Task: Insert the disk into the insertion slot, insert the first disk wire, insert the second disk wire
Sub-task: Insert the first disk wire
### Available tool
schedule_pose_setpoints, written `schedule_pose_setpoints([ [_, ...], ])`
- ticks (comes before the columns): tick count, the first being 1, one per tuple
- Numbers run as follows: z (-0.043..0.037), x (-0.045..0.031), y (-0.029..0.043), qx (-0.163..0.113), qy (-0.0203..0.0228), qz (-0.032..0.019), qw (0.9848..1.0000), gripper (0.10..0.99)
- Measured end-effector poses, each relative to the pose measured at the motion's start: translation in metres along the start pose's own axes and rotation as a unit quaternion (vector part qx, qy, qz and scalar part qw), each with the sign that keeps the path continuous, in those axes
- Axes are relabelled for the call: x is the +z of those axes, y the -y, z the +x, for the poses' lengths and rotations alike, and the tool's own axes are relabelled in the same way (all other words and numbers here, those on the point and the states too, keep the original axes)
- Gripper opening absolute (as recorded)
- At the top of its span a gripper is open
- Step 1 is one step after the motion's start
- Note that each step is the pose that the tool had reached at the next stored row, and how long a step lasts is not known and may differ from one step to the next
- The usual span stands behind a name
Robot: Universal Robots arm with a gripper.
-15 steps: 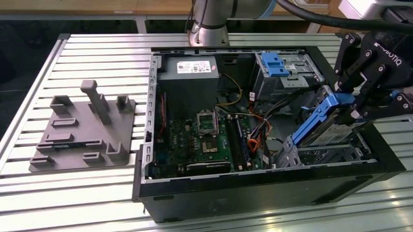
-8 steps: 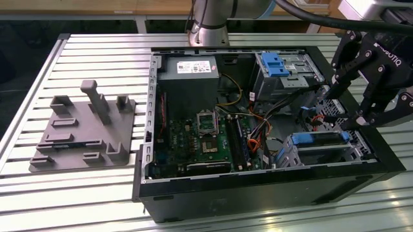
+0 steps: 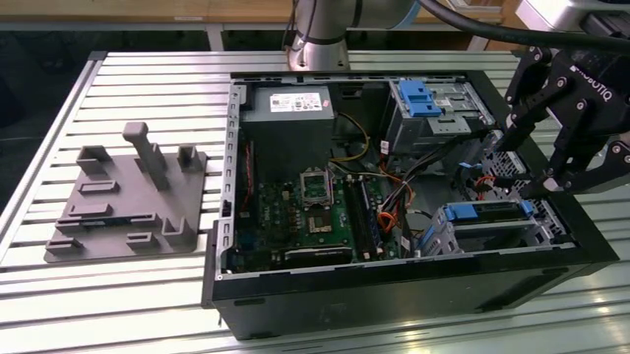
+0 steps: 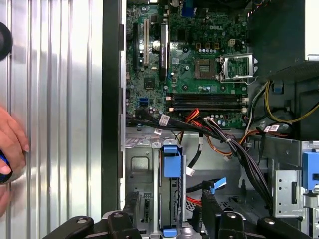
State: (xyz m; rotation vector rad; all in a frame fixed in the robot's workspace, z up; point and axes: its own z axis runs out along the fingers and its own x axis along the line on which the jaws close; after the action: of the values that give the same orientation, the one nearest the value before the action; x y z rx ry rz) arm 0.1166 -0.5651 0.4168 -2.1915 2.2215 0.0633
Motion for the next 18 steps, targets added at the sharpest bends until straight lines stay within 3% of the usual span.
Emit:
schedule_pose_setpoints([
  [10,-0.0005,0.0,0.0001,0.0,-0.0003,0.0,1.0,0.616],
  [18,-0.0145,0.0012,0.007,0.001,-0.0121,-0.0001,0.9999,0.616],
])
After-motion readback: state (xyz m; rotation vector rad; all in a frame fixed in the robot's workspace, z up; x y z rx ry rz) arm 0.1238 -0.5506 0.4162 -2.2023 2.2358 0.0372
